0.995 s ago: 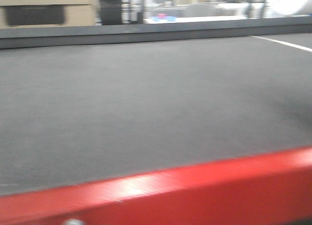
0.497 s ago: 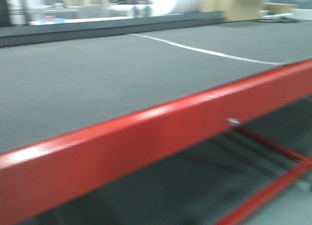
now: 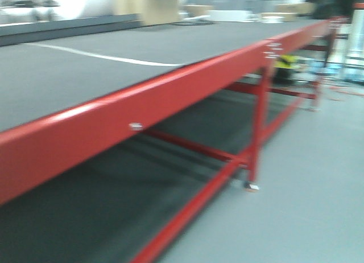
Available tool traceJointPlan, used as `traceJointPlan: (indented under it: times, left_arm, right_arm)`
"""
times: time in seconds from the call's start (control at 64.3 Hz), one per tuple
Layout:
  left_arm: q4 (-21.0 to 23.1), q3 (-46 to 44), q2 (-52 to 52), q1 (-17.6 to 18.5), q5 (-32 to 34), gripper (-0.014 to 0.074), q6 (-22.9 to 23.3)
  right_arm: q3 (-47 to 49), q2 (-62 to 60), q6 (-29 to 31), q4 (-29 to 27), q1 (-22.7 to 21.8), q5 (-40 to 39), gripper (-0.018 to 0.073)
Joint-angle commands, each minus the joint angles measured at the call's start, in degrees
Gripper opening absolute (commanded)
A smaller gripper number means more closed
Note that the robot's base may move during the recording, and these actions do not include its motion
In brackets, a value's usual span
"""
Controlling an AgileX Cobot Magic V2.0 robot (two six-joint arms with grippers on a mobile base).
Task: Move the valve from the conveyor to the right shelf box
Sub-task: 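Carry both valves while the base drives to the steel shelf rack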
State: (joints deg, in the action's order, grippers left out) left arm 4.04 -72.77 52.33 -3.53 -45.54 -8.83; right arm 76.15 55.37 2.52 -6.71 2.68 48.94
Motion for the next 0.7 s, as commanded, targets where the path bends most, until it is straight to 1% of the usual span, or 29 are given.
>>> traceJointPlan:
  times: [0.0,0.684]
  left_arm:
    - [0.51,-0.26,-0.75,0.33,3.08,-0.0111,0.40]
    - [0.51,-0.26,-0.75,0.33,3.08,-0.0111,0.40]
  right_arm:
    - [0.96,-0.72,0.46,0.28,-0.16,-4.40,-0.0162]
    - [0.96,-0.72,0.46,0.28,-0.16,-4.40,-0.0162]
